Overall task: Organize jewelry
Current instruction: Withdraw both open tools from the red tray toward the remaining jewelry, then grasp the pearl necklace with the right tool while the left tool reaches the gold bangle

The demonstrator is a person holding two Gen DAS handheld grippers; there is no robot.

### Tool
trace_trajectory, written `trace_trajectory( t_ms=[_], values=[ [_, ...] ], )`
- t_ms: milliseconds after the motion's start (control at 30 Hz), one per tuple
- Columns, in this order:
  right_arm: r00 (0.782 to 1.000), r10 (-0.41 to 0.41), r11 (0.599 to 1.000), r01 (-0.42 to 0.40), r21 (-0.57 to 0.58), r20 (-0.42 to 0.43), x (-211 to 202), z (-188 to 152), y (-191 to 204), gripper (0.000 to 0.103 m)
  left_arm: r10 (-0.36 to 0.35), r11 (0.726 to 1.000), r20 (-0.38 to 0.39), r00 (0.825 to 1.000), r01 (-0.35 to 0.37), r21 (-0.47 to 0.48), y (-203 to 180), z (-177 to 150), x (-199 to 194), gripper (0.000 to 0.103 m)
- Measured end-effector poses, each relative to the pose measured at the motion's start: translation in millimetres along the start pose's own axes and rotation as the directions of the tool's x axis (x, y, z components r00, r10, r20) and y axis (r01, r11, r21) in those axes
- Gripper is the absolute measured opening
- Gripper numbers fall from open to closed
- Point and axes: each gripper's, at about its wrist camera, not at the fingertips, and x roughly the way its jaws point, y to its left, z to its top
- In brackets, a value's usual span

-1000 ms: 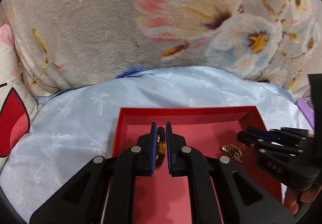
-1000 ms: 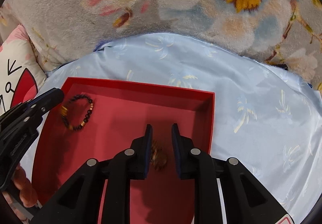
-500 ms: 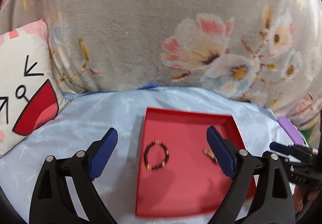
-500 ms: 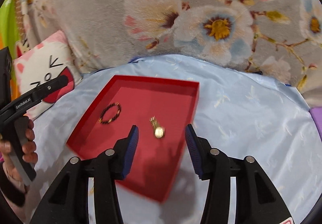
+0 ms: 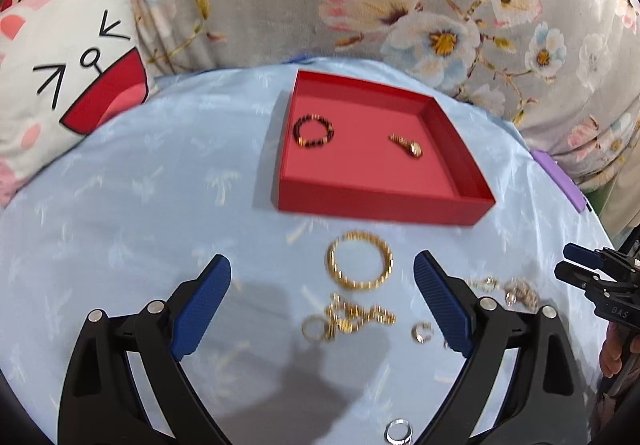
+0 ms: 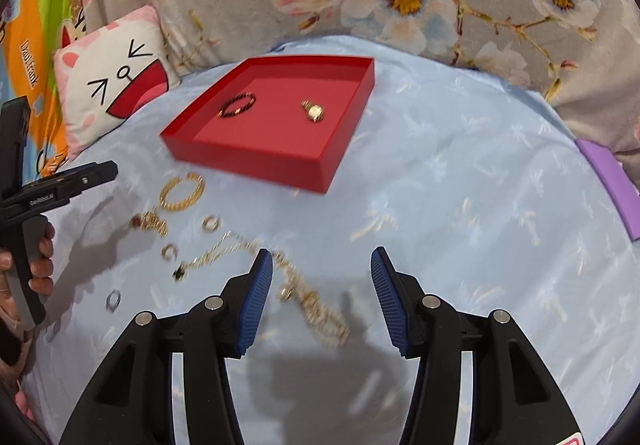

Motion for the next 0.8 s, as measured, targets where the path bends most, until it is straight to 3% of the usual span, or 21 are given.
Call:
trace_trajectory(
  t_ms=[100, 367, 800],
  values=[
    [1.000, -0.010, 1.000, 0.010, -0.001, -0.014, 8.4, -14.6, 5.4, 0.051, 0.022, 1.000, 0.004, 1.000, -0.022, 0.004, -2.8, -18.5, 0.5, 0.090],
    [0.999, -0.024, 0.999, 0.025, 0.022, -0.046, 31.7, -28.5, 8.9, 0.049, -0.007, 1.000, 0.041, 0.999, 0.006, 0.013, -4.9, -35.2, 0.2, 0.090],
    [0.997, -0.027, 0.999, 0.028, 0.017, -0.078, 44.0, -34.2, 10.1, 0.023, -0.006, 1.000, -0.031, 1.000, 0.006, -0.004, -2.7, -37.4, 13.9, 0.091]
  ],
)
